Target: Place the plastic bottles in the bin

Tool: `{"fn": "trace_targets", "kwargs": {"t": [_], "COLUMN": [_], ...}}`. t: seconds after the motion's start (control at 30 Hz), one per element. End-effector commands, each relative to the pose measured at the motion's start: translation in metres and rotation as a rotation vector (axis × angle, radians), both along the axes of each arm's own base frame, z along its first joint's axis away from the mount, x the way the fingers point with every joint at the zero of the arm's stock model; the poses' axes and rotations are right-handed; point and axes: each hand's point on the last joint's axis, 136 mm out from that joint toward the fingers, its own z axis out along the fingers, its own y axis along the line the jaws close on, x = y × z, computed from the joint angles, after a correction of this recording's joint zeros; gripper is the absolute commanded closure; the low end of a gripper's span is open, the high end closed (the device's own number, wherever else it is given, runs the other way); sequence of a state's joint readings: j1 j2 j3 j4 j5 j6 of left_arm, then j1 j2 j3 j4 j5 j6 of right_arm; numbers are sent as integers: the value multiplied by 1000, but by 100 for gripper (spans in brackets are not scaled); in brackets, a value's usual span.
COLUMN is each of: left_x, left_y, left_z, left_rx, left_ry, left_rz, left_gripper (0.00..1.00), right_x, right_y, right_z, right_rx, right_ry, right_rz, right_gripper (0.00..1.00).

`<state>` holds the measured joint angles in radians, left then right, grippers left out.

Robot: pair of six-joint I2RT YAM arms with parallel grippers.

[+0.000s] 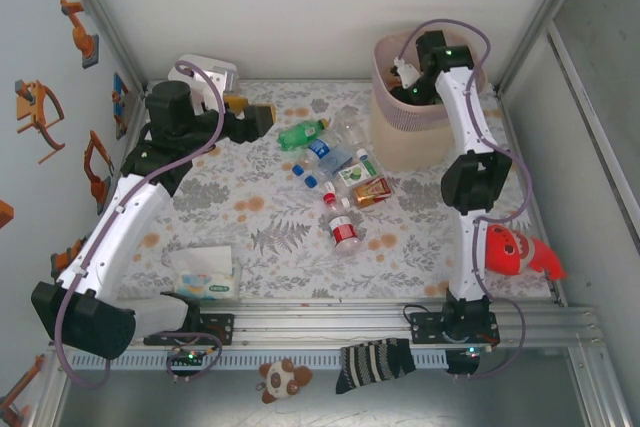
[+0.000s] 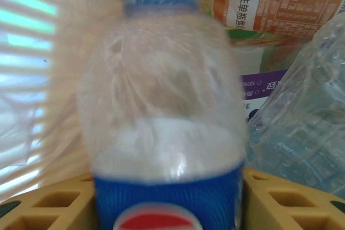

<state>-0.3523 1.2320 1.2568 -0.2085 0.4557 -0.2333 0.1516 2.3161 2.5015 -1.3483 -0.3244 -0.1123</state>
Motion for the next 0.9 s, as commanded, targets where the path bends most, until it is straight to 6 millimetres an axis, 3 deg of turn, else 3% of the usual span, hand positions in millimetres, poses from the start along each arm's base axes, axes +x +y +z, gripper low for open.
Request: {"fn": "trace_targets", "kwargs": {"t": [0.0,0.43,0.67,0.87], "left_x": [-2,6,10,15], "left_y": [-1,-4,-1,9], "left_z": [9,0,-9,-25], "left_rx": [-29,-21,-1,37], "left_ry": [-21,14,47,100], "left_rz": [-14,-28,-20,-4], "left_gripper": [16,15,15,15], "right_x": [1,-15,-38,-66], "right_y": [-9,-19,-23,-9], "right_z": [8,100,149,175], "right_rx": [-6,6,-7,10], "right_ry": [-11,-211,-319,-362], "right_rz": [-53,-131,-176,-173], "right_gripper": [40,38,38,39]}}
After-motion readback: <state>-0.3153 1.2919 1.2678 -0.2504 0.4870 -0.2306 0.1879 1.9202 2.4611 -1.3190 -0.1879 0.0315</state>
